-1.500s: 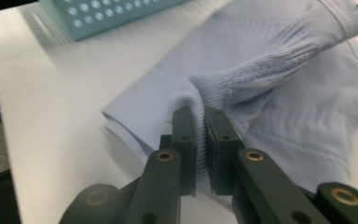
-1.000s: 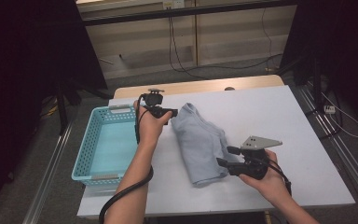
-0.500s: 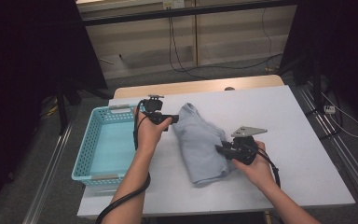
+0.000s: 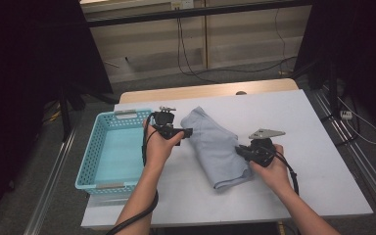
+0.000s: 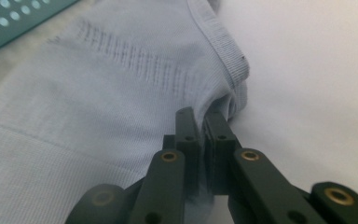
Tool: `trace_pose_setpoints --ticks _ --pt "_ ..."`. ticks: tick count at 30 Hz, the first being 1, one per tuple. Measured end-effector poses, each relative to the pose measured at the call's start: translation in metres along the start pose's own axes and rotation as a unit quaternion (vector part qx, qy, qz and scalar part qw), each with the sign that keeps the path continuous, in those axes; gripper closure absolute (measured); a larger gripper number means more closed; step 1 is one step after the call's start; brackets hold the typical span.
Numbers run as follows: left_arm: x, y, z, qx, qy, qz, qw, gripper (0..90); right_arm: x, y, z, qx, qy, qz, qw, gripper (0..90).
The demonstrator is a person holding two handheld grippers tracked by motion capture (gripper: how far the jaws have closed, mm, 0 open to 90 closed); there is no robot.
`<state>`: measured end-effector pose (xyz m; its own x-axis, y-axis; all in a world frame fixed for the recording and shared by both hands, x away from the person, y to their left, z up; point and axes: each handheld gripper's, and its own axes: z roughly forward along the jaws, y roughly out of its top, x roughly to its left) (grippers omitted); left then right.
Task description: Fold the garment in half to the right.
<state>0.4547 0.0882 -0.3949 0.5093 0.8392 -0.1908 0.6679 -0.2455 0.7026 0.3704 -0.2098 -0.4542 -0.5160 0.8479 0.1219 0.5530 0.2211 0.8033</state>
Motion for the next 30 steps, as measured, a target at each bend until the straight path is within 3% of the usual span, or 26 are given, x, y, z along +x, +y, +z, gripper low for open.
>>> trace_pose_setpoints --ticks 10,12,18,21,27,30 --pt "-0.010 -0.010 -0.001 0.004 -0.020 0.005 0.9998 19.0 -0.002 0.000 0.003 0.003 0.006 -0.007 0.9999 80.7" --pt "-0.011 -0.011 -0.002 0.007 -0.021 0.013 0.9997 18.9 -0.002 0.001 0.002 0.004 0.009 -0.008 0.9999 78.1" --pt "-0.014 -0.015 -0.006 0.001 -0.031 0.015 0.9994 18.2 -0.004 0.002 -0.002 -0.006 0.003 -0.017 0.9998 58.5" --pt "-0.016 -0.018 -0.007 0.002 -0.032 0.014 0.9994 17.2 -0.006 0.003 -0.006 -0.003 -0.016 -0.020 0.9997 51.0" --pt "-0.016 -0.024 -0.012 0.006 -0.036 0.014 0.9992 16.1 -0.011 0.004 -0.016 -0.025 0.002 -0.013 0.9996 37.2" --pt "-0.018 -0.026 -0.014 -0.004 -0.039 0.014 0.9992 15.7 -0.015 0.005 -0.023 -0.031 0.009 -0.015 0.9994 29.0"
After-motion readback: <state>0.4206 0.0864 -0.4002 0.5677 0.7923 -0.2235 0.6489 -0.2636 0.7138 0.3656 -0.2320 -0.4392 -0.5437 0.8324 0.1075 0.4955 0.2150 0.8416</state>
